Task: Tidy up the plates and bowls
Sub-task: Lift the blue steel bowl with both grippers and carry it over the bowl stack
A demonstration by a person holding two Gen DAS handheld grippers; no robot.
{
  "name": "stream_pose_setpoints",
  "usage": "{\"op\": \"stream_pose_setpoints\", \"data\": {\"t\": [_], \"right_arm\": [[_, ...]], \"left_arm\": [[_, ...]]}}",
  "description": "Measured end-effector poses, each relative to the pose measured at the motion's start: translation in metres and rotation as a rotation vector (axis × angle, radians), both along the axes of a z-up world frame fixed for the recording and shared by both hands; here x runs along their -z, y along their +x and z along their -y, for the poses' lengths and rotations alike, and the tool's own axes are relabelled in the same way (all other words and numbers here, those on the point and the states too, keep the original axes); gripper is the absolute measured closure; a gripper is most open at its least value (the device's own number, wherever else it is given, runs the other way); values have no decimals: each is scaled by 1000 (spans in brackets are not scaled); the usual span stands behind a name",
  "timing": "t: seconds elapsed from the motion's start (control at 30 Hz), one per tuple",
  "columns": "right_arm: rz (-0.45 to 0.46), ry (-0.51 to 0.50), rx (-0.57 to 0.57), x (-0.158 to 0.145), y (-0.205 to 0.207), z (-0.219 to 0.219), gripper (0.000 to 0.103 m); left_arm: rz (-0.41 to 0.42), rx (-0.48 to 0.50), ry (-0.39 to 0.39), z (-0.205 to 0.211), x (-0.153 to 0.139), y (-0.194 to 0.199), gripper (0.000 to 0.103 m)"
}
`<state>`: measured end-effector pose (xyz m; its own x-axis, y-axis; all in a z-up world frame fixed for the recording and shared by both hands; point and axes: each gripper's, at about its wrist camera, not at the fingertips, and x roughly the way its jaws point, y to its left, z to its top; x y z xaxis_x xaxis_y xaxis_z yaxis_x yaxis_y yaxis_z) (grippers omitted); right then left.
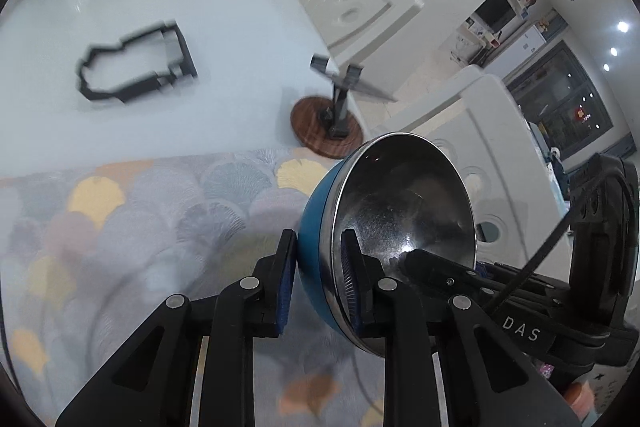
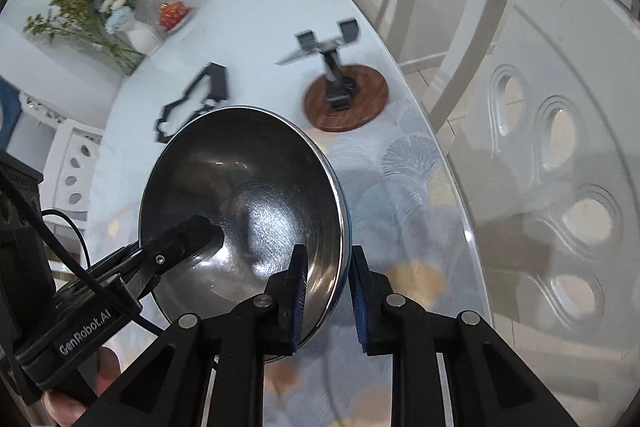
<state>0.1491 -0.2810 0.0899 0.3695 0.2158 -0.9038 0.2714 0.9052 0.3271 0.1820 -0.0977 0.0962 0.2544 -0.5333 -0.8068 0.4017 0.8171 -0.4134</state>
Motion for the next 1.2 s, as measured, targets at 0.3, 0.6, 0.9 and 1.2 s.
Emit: {"op": "stream_pose_setpoints", "data": {"t": [0.3,0.6,0.9,1.2], "right_arm": [[87,46,-54,-70,-60,-48,82],[136,39,-90,-113,-142,-107,82],[55,25,-94,-94,-217,-143,82],[-21,52,-87,-58,-254,-154,82]], "left_arm": [[133,-78,-31,-53,-75,-69,84],[204,-123,-39,-103,-113,-160,84],[137,-138,-31,-134,-86,-231,85],[73,-144,0,-146,-47,-265,85]]}}
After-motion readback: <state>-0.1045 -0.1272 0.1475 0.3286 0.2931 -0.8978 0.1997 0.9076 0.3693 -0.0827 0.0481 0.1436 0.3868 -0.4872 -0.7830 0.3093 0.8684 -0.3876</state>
